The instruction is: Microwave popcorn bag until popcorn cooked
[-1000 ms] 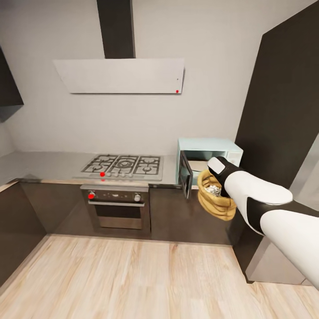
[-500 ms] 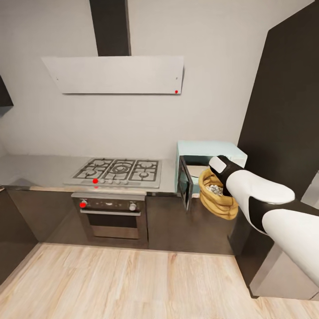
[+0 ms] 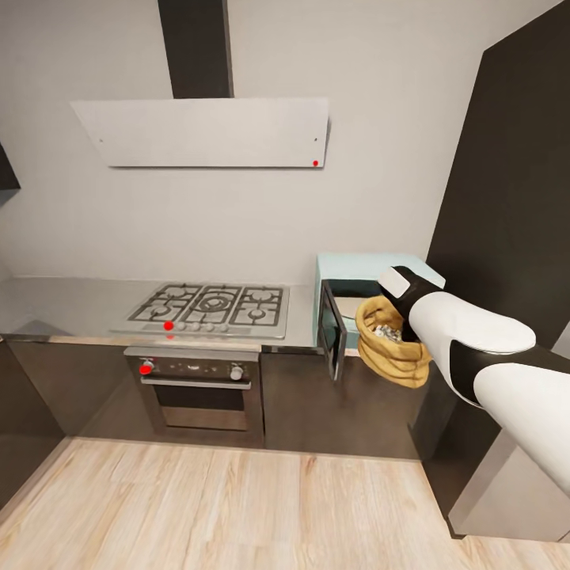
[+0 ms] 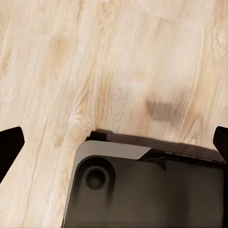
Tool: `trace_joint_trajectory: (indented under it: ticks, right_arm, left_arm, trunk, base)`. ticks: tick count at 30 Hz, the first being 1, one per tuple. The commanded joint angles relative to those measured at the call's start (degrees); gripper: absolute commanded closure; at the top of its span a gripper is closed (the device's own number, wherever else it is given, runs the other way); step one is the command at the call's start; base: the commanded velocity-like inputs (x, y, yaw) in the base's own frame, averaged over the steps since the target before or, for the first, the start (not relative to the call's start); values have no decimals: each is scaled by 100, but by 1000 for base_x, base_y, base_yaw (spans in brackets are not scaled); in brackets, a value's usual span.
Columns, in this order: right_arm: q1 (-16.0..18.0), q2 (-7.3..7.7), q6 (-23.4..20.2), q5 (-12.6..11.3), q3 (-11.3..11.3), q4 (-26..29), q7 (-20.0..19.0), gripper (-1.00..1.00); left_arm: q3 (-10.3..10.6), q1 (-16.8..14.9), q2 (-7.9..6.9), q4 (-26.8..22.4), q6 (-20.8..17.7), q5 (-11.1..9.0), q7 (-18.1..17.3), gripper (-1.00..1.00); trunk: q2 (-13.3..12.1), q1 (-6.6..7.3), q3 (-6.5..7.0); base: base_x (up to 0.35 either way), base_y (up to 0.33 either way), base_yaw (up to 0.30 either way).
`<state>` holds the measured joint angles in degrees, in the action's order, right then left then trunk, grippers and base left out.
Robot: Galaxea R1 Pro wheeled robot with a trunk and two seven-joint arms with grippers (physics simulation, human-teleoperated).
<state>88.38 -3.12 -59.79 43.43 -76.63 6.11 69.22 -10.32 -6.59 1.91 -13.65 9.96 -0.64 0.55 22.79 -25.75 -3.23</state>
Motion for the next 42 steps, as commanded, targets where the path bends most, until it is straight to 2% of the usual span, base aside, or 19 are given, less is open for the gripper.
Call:
trace_joint_trajectory:
  ticks: [1,10,15,23,26,28,30,36,42]
  right_arm:
    - [6,-4,-21,0,-28,9,21,100]
    - [10,-4,-21,8,-28,13,21,100]
    - [13,-2,-21,8,-28,13,21,100]
    - [15,5,-21,8,-28,22,21,100]
    - [28,5,-21,8,-28,22,21,100]
    - [33,5,-21,8,-28,22,18,100]
    - [30,5,-21,8,-28,22,16,100]
    - [69,13,-21,8,-28,22,13,100]
    - [92,105,-21,8,-28,13,14,100]
  left_arm:
    - [-14,-3,2,2,17,-7,6,-100]
    - [-19,0,2,2,2,-7,30,-100]
    - [-16,2,2,2,-237,-7,31,-100]
    - [-19,0,2,2,-325,-6,40,-100]
    - [-22,0,2,2,-663,-5,40,-100]
    - [-23,0,2,2,-1111,-5,22,-100]
    - [-22,0,2,2,-1298,0,17,-100]
    - [-9,5,2,2,-1364,2,11,-100]
    - [-11,9,2,2,-1370,2,15,-100]
  trunk:
    - [13,-4,-13]
    - [13,-4,-13]
    - [13,-4,-13]
    - [13,-4,-13]
    - [13,-4,-13]
    - [13,-4,-13]
    - [13,-4,-13]
    - [13,-4,-13]
    - [13,-4,-13]
  base:
    - [5,0,0]
    - [44,0,0]
    - [140,0,0]
    - [76,0,0]
    - [316,0,0]
    - [277,0,0]
    - [85,0,0]
    - [12,0,0]
    - [94,0,0]
